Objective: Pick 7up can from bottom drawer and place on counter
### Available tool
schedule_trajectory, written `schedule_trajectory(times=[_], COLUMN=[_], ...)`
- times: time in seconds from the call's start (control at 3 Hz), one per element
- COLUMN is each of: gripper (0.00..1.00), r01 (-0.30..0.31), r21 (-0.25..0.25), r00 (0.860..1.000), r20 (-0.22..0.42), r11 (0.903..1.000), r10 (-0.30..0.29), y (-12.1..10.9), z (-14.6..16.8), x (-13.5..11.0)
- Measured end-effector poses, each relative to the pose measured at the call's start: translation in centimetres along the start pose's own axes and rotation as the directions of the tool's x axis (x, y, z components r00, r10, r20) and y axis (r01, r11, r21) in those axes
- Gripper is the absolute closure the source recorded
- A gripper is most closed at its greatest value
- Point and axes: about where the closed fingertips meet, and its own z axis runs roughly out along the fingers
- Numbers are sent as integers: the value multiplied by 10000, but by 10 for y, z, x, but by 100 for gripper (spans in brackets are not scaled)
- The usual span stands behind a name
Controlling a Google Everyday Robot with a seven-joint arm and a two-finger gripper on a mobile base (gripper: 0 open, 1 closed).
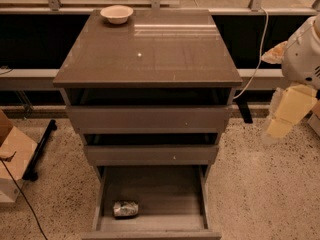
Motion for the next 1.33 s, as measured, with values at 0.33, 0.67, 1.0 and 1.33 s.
schedule_trajectory(times=[0.33, 0.67, 1.0, 1.33], gripper=[0, 0, 0, 0], r01=[179, 453, 359, -346], r21=[-106, -329, -528, -1268], r00=[9967, 9865, 9708, 9545], r20=[800, 1592, 2389, 2898], r11=[9998, 9984, 9980, 9913], r10=[-170, -395, -223, 704], y=[3, 6, 7, 3], z=[35, 77, 122, 190], x=[-7, -9, 0, 13])
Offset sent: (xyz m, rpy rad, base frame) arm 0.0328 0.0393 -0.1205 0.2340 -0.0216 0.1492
